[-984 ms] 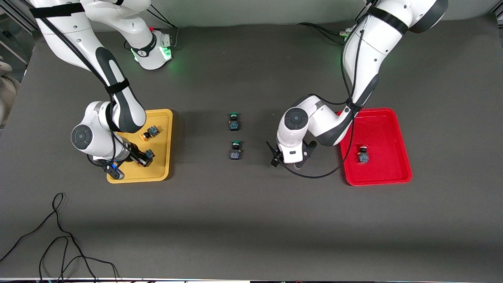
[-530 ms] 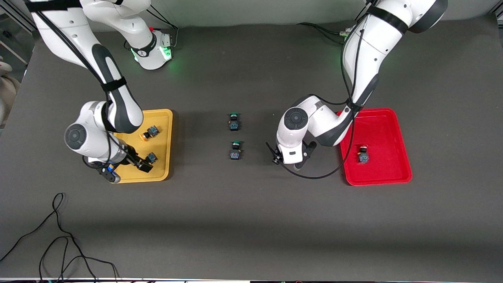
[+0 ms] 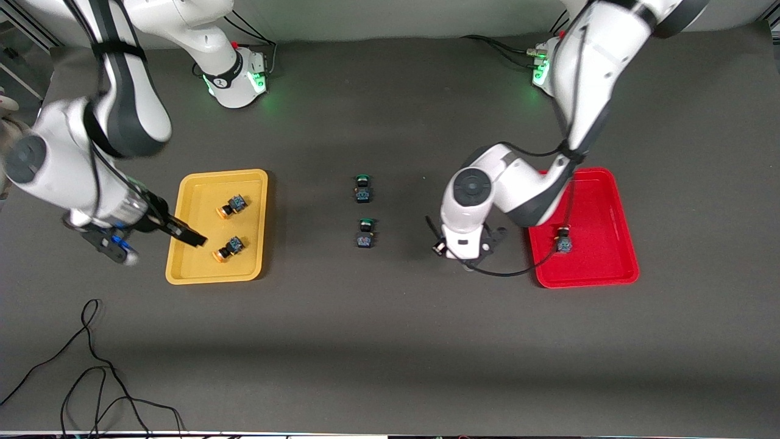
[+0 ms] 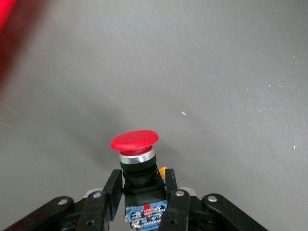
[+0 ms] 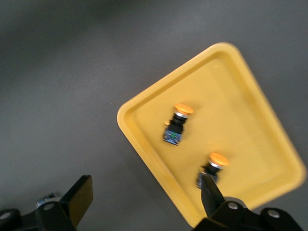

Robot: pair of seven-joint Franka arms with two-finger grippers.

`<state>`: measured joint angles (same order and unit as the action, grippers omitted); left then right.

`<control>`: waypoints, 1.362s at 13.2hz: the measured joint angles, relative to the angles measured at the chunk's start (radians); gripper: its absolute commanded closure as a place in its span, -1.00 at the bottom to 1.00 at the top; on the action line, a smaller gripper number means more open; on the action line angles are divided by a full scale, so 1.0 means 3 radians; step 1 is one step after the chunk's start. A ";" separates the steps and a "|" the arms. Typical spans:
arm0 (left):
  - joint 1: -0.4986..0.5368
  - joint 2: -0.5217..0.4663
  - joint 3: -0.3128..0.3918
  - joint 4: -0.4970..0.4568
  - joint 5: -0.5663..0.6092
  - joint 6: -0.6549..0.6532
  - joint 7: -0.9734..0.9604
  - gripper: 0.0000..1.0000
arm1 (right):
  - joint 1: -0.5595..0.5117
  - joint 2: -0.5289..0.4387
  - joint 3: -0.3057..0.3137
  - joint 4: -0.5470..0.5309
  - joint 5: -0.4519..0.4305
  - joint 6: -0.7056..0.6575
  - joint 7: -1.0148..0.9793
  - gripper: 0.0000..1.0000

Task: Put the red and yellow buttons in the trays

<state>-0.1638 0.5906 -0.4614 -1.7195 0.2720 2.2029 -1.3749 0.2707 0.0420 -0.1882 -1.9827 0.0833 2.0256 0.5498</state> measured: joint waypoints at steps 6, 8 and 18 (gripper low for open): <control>0.1249 -0.0619 -0.0324 -0.0800 -0.0069 -0.0358 0.2394 1.00 | -0.0028 -0.0792 0.0130 -0.0011 -0.0080 -0.0532 -0.0703 -1.00; 0.1625 -0.0658 -0.0321 -0.0967 -0.0072 -0.0355 0.3071 1.00 | -0.0252 -0.0942 0.0431 -0.0014 -0.0085 -0.0535 -0.0922 -1.00; 0.2258 -0.0222 -0.0241 -0.1112 0.0135 -0.0026 0.4272 -1.00 | -0.0506 -0.1031 0.0566 0.0143 -0.0323 -0.0807 -0.1520 -1.00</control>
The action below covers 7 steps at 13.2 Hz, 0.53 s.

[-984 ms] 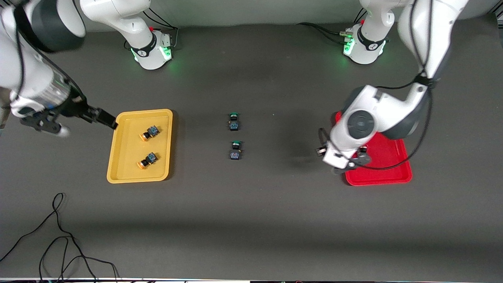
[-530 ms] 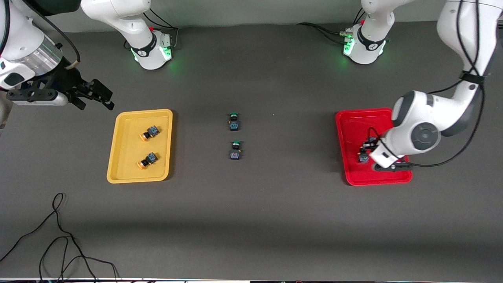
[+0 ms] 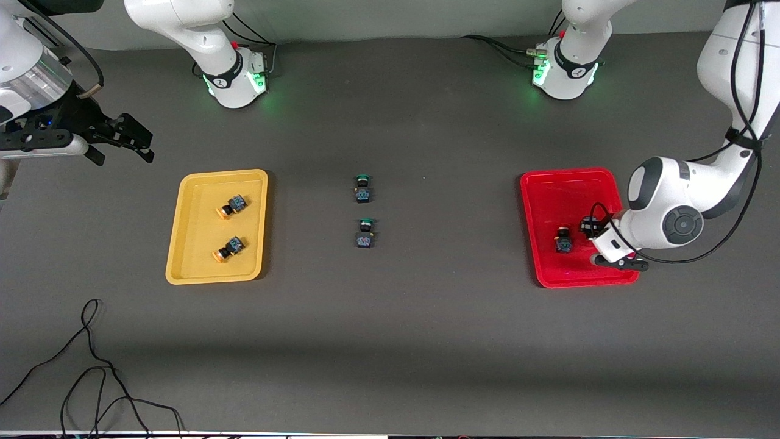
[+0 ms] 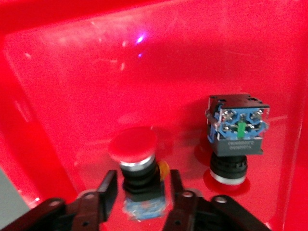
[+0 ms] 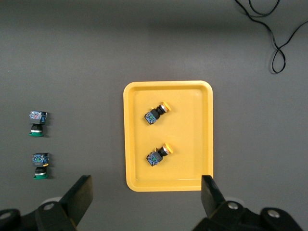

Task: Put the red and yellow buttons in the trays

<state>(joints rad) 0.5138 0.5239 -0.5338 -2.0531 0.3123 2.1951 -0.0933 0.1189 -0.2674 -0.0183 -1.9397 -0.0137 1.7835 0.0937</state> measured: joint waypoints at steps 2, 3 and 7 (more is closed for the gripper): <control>0.0001 -0.0057 -0.0008 0.0125 0.0010 -0.0179 0.0000 -1.00 | 0.0000 0.0055 -0.0002 0.0131 -0.0002 -0.0103 -0.0004 -1.00; 0.0001 -0.0137 -0.0023 0.0233 0.0011 -0.0373 0.0005 -1.00 | 0.0000 0.0099 -0.0006 0.0209 -0.0002 -0.0182 -0.0007 -1.00; 0.0001 -0.0746 -0.0109 0.0617 -0.0252 -0.1197 0.0321 -1.00 | -0.0001 0.0282 -0.0089 0.0427 -0.0002 -0.0264 -0.0033 -1.00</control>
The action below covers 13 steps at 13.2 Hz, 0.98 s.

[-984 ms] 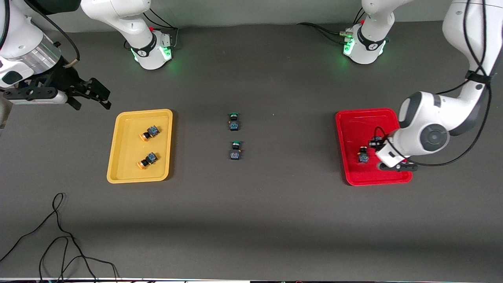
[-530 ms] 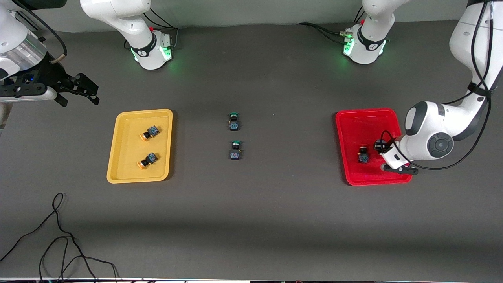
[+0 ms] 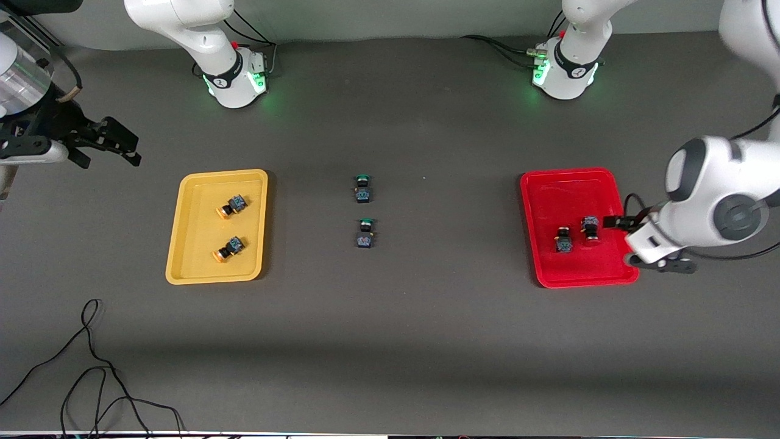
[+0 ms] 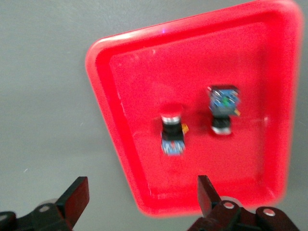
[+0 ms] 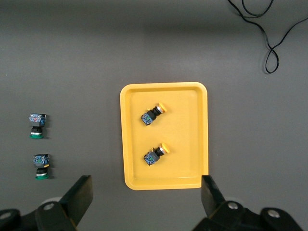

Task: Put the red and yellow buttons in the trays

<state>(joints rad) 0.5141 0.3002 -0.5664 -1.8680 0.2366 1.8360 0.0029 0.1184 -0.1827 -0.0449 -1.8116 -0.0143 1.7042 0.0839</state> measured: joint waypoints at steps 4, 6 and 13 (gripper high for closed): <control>0.0068 -0.0614 0.0054 0.0268 -0.0428 -0.0727 0.0425 -1.00 | 0.0001 0.0041 -0.0009 0.0031 0.0000 -0.0011 -0.0008 -1.00; 0.0035 -0.0798 0.0184 0.0360 -0.0558 -0.0825 0.0508 -1.00 | 0.0000 0.0042 -0.0015 0.0036 0.0000 -0.0058 -0.0010 -1.00; -0.1615 -0.1123 0.1641 0.0445 -0.0758 -0.0850 0.0444 -1.00 | 0.0000 0.0044 -0.0022 0.0038 0.0000 -0.0075 -0.0019 -1.00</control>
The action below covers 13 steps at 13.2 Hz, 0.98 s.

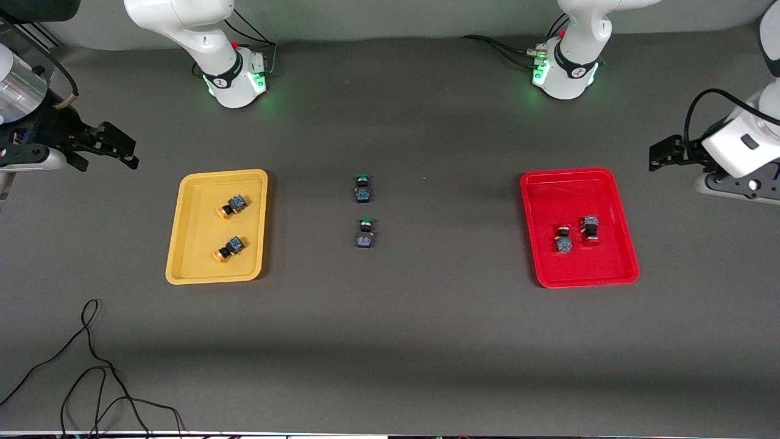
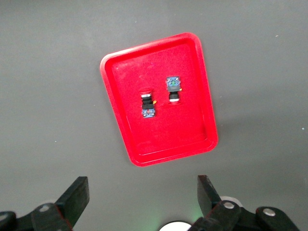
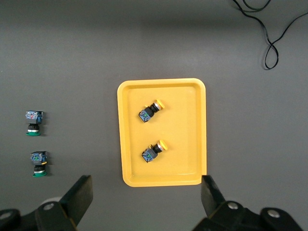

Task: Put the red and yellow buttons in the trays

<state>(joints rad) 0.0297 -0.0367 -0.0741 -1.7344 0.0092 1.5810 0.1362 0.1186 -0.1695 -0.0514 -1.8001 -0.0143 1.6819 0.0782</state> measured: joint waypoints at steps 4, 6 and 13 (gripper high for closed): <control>-0.0118 -0.0004 0.0109 0.0148 -0.0005 -0.0082 -0.0067 -1.00 | 0.0000 0.0000 -0.0001 0.0004 0.0000 0.0000 -0.0002 -1.00; -0.0118 -0.0005 0.0123 0.0187 -0.0007 -0.0142 -0.0073 -1.00 | 0.0000 0.0000 -0.0001 0.0007 0.0000 0.0000 -0.0003 -1.00; -0.0119 -0.0004 0.0125 0.0190 -0.0007 -0.0146 -0.0218 -1.00 | 0.0000 0.0016 -0.0001 0.0028 0.0000 -0.0004 -0.0005 -1.00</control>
<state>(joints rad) -0.0060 -0.0379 -0.0367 -1.6775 0.0072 1.5374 0.0709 0.1186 -0.1648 -0.0518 -1.7917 -0.0143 1.6808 0.0768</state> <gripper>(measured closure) 0.000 0.000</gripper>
